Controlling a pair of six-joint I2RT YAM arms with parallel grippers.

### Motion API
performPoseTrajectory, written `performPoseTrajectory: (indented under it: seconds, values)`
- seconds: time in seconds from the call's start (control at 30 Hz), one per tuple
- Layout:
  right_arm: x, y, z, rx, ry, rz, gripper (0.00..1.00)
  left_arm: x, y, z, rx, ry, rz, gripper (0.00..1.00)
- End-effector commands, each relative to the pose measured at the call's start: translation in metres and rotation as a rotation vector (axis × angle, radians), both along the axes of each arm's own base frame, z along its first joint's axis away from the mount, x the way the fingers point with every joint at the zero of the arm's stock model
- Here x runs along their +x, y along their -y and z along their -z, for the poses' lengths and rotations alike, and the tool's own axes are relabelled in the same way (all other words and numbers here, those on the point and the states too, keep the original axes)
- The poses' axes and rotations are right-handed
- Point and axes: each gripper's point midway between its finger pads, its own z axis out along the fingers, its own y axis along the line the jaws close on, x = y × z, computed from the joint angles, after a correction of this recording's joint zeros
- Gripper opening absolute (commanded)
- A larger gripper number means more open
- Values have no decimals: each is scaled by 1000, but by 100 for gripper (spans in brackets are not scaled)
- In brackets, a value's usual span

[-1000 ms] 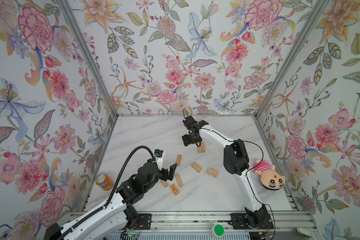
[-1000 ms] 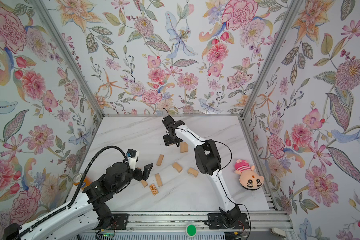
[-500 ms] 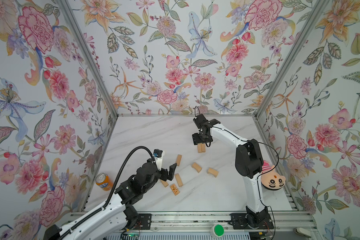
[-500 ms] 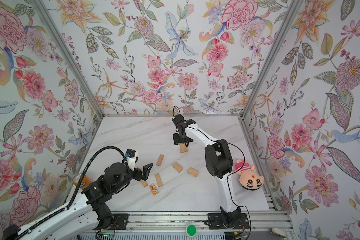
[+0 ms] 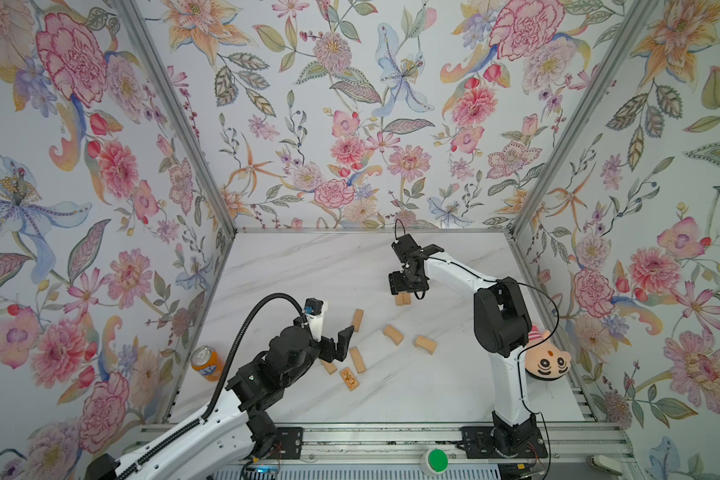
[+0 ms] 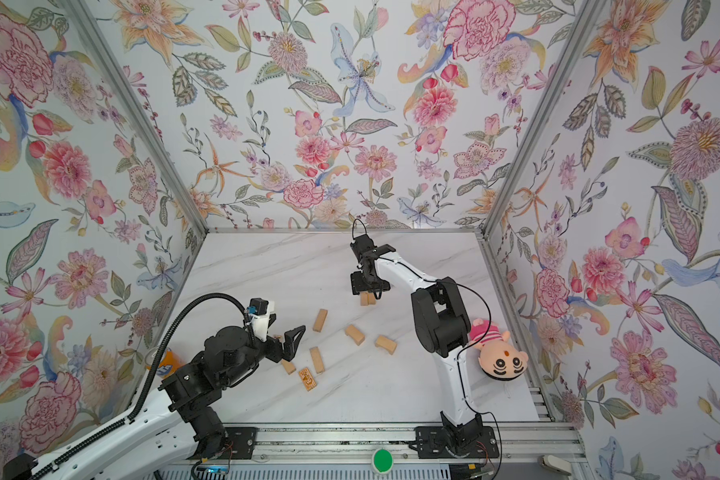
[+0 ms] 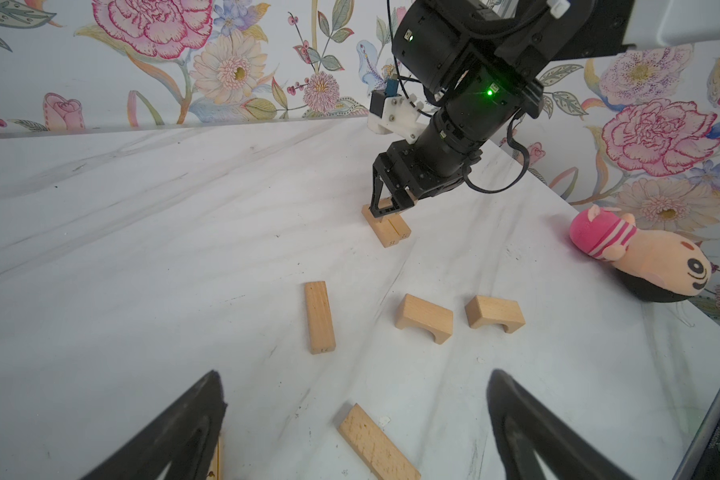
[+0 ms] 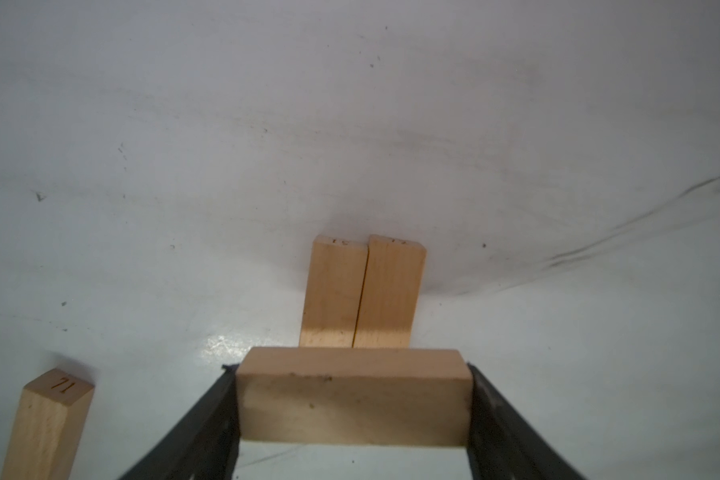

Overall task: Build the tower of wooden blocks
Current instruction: 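Lift the held block and carry it over blocks 15 and 72, then lower the block crosswise onto blocks 15 and 72 and open the right gripper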

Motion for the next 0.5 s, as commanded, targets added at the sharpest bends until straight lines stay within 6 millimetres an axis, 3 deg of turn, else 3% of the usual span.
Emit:
performPoseTrajectory:
  seconds: [0.0, 0.47]
  values:
    - [-1, -2, -1, 21, -1, 30, 64, -2, 0, 8, 15, -14, 3, 99]
    - [4, -1, 20, 10, -31, 66, 64, -2, 2, 9, 15, -12, 8, 99]
